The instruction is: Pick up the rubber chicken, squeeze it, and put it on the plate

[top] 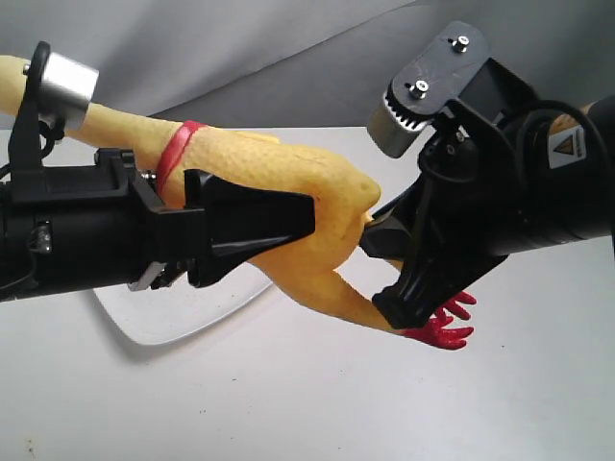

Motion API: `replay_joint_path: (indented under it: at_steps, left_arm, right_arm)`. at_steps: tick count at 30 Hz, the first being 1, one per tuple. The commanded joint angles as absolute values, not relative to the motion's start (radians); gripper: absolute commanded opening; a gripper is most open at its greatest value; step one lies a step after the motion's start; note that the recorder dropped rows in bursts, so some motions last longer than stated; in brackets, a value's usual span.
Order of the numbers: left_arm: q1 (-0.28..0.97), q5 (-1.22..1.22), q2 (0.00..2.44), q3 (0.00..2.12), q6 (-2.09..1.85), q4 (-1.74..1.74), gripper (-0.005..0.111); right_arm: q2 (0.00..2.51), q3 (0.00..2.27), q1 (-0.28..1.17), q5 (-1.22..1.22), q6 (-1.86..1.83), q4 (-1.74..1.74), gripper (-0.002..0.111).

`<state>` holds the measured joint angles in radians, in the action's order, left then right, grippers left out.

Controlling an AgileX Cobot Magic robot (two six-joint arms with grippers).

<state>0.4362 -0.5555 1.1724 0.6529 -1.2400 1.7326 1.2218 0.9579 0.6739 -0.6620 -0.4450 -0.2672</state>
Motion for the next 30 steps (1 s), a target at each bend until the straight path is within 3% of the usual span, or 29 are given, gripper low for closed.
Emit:
replay_joint_path:
  at_steps: [1,6,8,9,10,13,14,18,20,22,23,25,30]
  left_arm:
    - [0.441,-0.528,1.174,0.657,-1.279,1.744,0.001]
    - [0.441,-0.529,1.174,0.657,-1.267,1.744,0.002]
    - [0.441,-0.529,1.174,0.657,-1.264,1.744,0.01]
    - [0.441,-0.539,1.174,0.657,-1.264,1.744,0.019]
    - [0.441,-0.572,1.174,0.657,-1.264,1.744,0.037]
    - [0.441,-0.611,1.174,0.657,-1.253,1.744,0.101]
    - [0.441,-0.609,1.174,0.657,-1.253,1.744,0.105]
    - [0.441,-0.603,1.174,0.657,-1.253,1.744,0.101]
    - [0.441,-0.583,1.174,0.657,-1.231,1.744,0.091]
    - [0.441,-0.559,1.174,0.657,-1.206,1.744,0.067]
    - [0.441,-0.564,1.174,0.657,-1.206,1.744,0.036]
    - [0.441,-0.586,1.174,0.657,-1.247,1.744,0.002]
    - [0.441,-0.582,1.174,0.657,-1.257,1.744,0.003]
  right_arm:
    - [1.216,0.961,0.677,-0.658,-0.448,-0.275,0.0]
    - [1.216,0.961,0.677,-0.656,-0.448,-0.275,0.0]
    - [1.216,0.961,0.677,-0.656,-0.448,-0.275,0.0]
    - [1.216,0.961,0.677,-0.656,-0.448,-0.275,0.0]
    - [1.216,0.961,0.677,-0.656,-0.448,-0.275,0.0]
    - [1.216,0.961,0.677,-0.652,-0.448,-0.275,0.0]
    - [1.216,0.961,0.677,-0.652,-0.448,-0.275,0.0]
    - [1.216,0.961,0.677,-0.652,-0.448,-0.275,0.0]
    - [1.216,0.961,0.677,-0.652,-0.448,-0.275,0.0]
    - [1.216,0.961,0.677,-0.652,-0.448,-0.275,0.0]
    - [1.216,0.961,0.677,-0.652,-0.448,-0.275,0.0]
    - [1.216,0.961,0.677,-0.652,-0.448,-0.275,0.0]
    - [1.216,0.961,0.677,-0.652,-0.448,-0.275,0.0]
